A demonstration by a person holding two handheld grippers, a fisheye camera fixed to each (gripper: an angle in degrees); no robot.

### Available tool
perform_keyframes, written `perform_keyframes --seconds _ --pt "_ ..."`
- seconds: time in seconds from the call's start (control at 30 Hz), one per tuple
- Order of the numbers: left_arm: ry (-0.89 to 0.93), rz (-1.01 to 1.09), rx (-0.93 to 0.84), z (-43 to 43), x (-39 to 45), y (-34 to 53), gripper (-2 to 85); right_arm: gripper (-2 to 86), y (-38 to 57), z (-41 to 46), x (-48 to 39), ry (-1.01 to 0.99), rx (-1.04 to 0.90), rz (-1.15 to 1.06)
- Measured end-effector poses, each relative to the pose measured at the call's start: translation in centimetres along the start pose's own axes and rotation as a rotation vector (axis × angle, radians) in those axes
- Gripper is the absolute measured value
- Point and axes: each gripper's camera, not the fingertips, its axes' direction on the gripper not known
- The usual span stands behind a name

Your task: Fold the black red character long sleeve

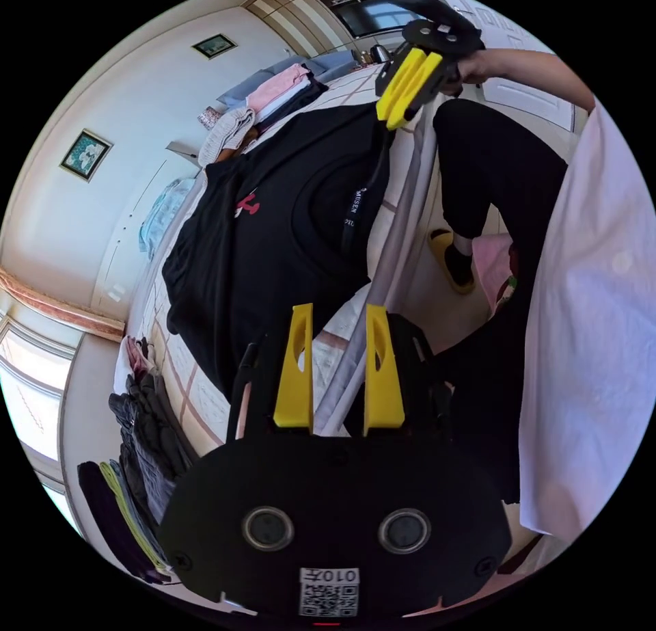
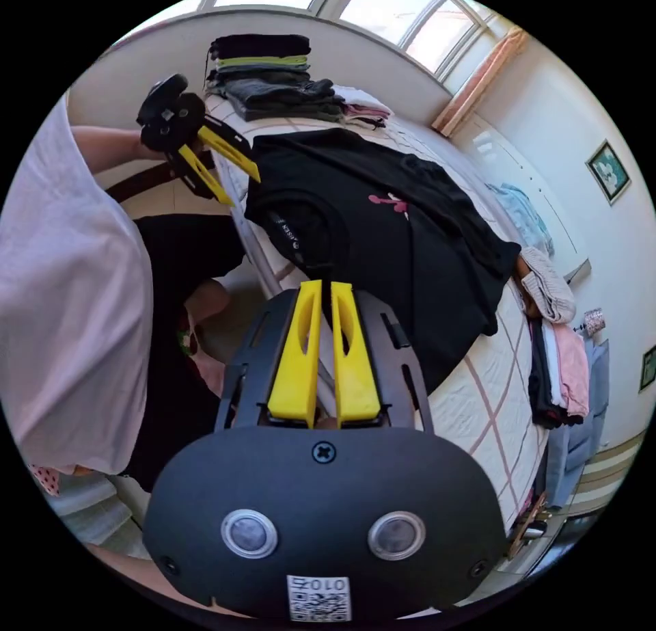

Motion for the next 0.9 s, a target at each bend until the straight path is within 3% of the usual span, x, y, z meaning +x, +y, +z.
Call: perform_keyframes --seconds 0.33,0.6,0.83,0.9 --pt "-0.213 -0.112 0.021 -0.6 -1.0 0.0 8.6 4.4 -1.8 -2.2 4.4 -0.039 0.061 0.067" --pt "-0.160 -0.113 0.020 -0.2 -4.7 1.6 1.6 4.3 -0.2 -1.0 5.2 -0.086 0.043 0.109" --pt "0.301 -0.192 0.041 -0.1 -15.1 2.3 -0.3 4.4 3.6 2.8 2.8 -0.088 0.043 0.162" --pt "0.359 -0.202 0.059 0.0 -17.3 2.3 -0.4 5.3 4.4 2.2 2.1 -0.076 0.096 0.155"
